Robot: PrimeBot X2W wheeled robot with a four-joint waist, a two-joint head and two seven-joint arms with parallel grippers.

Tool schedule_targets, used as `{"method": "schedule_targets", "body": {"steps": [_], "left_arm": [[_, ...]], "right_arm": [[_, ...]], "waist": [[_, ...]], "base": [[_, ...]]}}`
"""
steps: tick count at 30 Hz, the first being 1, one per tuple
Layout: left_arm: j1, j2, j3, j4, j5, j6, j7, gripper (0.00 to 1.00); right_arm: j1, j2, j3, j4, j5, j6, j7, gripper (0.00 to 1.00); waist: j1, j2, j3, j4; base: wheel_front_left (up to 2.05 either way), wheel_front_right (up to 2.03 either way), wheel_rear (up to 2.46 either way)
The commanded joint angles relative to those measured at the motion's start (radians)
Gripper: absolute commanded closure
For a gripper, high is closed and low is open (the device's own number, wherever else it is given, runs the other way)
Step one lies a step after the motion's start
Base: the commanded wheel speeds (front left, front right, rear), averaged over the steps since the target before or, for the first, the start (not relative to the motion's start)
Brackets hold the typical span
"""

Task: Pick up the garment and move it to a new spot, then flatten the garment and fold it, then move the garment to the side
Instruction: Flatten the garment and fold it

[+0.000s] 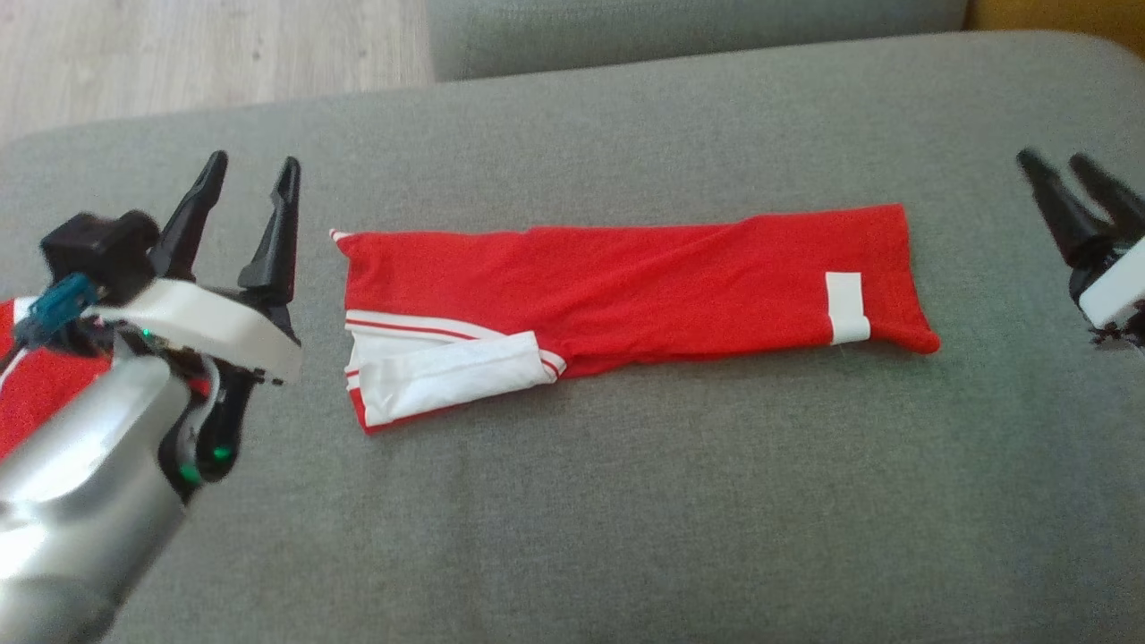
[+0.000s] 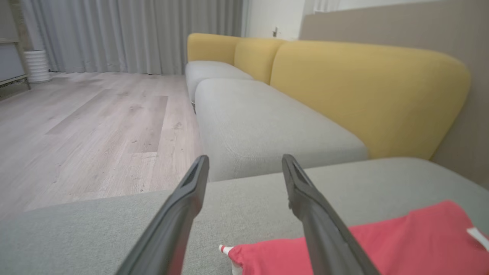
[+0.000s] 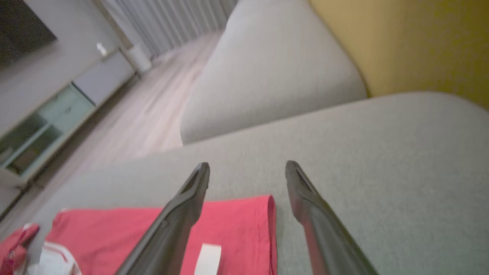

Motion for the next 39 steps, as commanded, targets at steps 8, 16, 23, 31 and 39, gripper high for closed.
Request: {"method": "schedule_targets", "body": {"steps": [8,16,23,31,39], "left_arm": [[0.243,-0.131,0.421,-0.175,0.188,0.053,-0.015,0.0],[0.501,-0.307,0.606,-0.253,0.455,-0.002,-0.015,0.0],[0.599,-0.419,0.717,-0.255,0.607,-0.106,-0.015,0.0],[0.529,-0.484,0.733,-0.2,0.725,-0.194,-0.015,0.0],[0.486,-0.537,0.732,-0.161,0.769,-0.234,-0.015,0.0]], "right_arm": [[0.107,0.09,-0.131,-0.036,-0.15,0.007,-0.23,0.0],[0.328,0.307,-0.512,-0.097,-0.556,0.007,-0.231,0.0],[0.468,0.464,-0.707,-0.139,-0.797,0.007,-0.231,0.0],[0.379,0.547,-0.805,-0.062,-0.954,0.007,-0.231,0.0],[0.273,0.624,-0.89,0.123,-1.071,0.007,-0.196,0.0]], "waist": [[0.0001,0.0,-0.05,-0.012],[0.0001,0.0,-0.086,-0.011],[0.0001,0.0,-0.064,0.003],[0.0001,0.0,0.035,0.024],[0.0001,0.0,0.096,0.055]], "base": [[0.0,0.0,0.0],[0.0,0.0,0.0],[0.0,0.0,0.0],[0.0,0.0,0.0],[0.0,0.0,0.0]]}}
